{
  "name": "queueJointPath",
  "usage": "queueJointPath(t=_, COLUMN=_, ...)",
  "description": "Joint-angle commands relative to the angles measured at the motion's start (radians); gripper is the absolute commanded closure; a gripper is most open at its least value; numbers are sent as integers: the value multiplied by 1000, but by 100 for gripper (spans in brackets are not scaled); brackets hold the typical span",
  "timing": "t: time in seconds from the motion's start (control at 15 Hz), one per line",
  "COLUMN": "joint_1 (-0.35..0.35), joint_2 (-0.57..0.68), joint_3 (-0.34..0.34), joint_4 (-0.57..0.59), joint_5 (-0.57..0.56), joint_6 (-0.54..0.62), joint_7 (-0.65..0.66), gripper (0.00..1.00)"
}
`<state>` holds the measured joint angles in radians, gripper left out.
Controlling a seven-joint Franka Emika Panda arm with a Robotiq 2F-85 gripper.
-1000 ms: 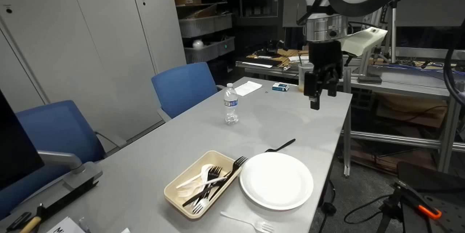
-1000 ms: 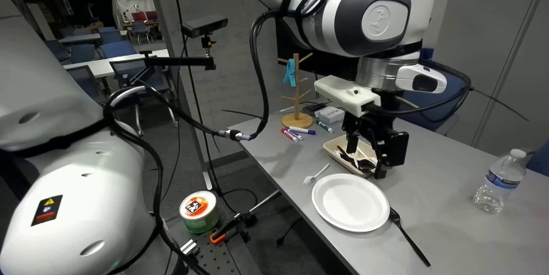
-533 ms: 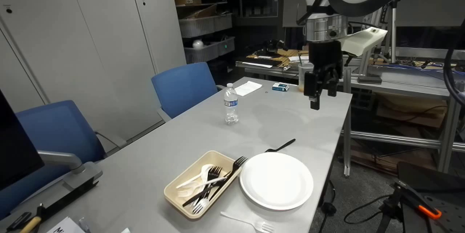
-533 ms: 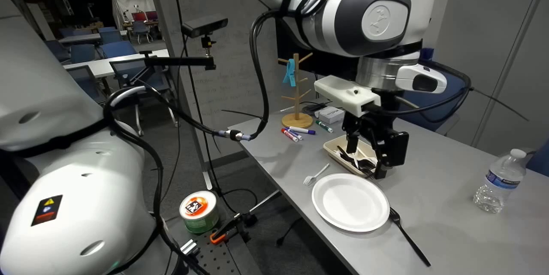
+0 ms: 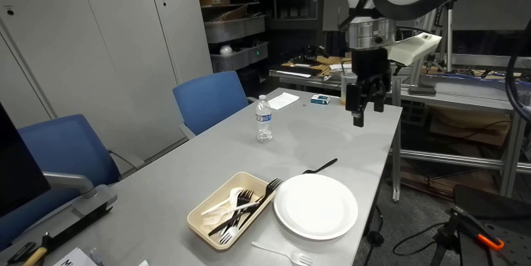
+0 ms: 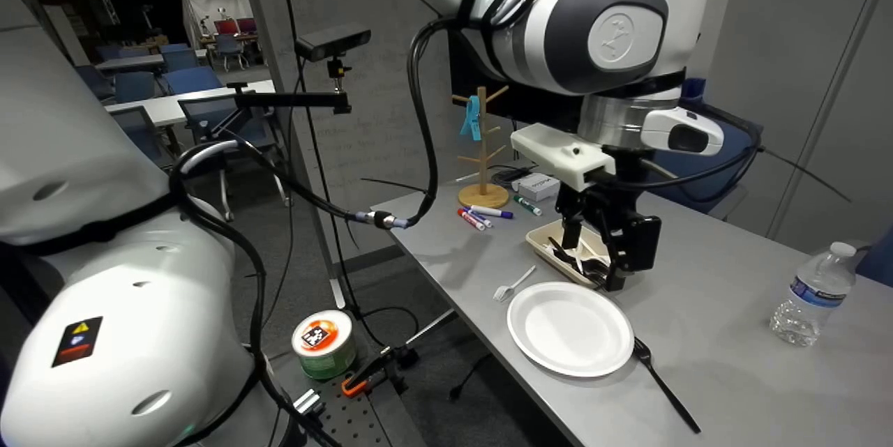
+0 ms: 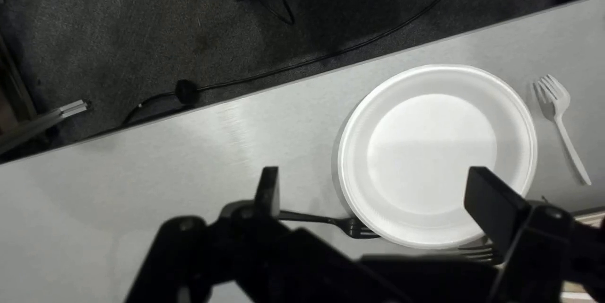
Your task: Pick up the silver fork from the table and place it on the white plate then pick up the white fork from the table and put it on the white plate
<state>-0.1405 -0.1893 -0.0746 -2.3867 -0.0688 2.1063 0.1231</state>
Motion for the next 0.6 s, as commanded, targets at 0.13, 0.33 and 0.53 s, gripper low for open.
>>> queueJointPath(t=0.13, joint_1=6, joint_2=97, joint_3=0, joint_4=44, joint_5=50, joint_6=81, joint_7=166, gripper=0)
queueJointPath(t=0.33, joint_1=2, joint_2=157, joint_3=-3, joint_4=47, joint_5=51, joint_6=190, joint_7=281, gripper=0)
queueJointPath(t=0.53, joint_1=3, joint_2=200, joint_3=-10, joint_4=50, joint_5=47, joint_6=273, joint_7=394, gripper=0)
